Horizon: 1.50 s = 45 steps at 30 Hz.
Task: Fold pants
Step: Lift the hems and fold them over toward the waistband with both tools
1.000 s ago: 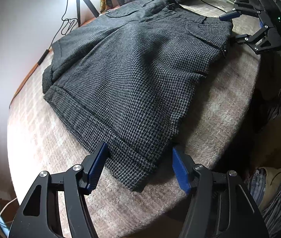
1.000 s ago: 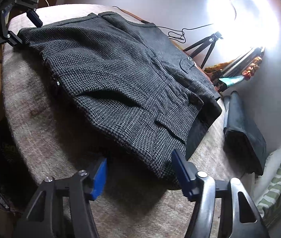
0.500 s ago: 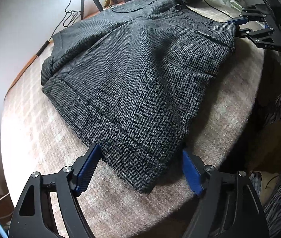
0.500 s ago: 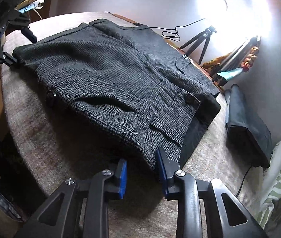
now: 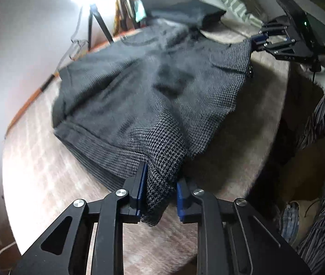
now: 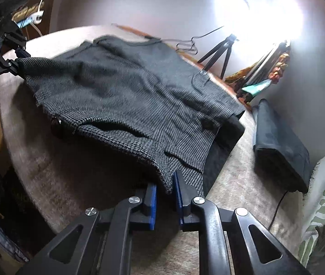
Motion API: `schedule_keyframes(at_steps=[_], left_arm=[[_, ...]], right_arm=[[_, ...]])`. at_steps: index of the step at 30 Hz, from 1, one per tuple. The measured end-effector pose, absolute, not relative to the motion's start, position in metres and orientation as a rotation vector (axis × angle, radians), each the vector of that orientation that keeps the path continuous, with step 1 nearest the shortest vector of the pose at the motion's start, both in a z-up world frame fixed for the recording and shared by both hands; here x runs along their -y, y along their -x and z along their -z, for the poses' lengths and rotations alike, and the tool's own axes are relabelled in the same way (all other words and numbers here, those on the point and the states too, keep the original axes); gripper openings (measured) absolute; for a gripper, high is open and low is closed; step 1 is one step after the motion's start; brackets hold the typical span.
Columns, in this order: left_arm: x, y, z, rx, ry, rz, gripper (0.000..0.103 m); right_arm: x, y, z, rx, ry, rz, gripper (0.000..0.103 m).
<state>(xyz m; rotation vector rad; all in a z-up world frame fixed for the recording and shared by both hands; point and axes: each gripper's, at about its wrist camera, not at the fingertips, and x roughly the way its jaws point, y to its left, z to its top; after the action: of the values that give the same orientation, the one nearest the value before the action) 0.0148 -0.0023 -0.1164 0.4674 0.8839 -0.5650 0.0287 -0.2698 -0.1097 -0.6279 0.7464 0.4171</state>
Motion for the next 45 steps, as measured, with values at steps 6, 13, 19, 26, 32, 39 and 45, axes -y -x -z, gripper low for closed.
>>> schedule_keyframes(at_steps=[6,13,19,26,32,39,45], left_arm=[[-0.014,-0.027,0.079,-0.778,-0.406,0.520,0.014],[-0.031,-0.058,0.051,-0.698,-0.283,0.506,0.013],[-0.031,-0.090,0.031,-0.635,-0.248,0.495,0.012],[-0.036,-0.141,0.022,-0.629,-0.212,0.482,0.012],[-0.043,-0.199,0.027,-0.658,-0.177,0.462,0.012],[-0.037,-0.271,0.046,-0.705,-0.182,0.442,0.012],[-0.028,-0.323,0.081,-0.789,-0.195,0.424,0.012]], right_arm=[[0.268,-0.032,0.075,-0.644,0.541,-0.385,0.010],[0.266,-0.047,0.042,-0.565,0.451,-0.347,0.009],[0.267,-0.066,0.023,-0.529,0.403,-0.326,0.009],[0.272,-0.119,0.007,-0.523,0.359,-0.324,0.008],[0.283,-0.183,0.009,-0.584,0.326,-0.331,0.008],[0.293,-0.262,0.032,-0.714,0.247,-0.325,0.008],[0.302,-0.317,0.066,-0.829,0.186,-0.317,0.008]])
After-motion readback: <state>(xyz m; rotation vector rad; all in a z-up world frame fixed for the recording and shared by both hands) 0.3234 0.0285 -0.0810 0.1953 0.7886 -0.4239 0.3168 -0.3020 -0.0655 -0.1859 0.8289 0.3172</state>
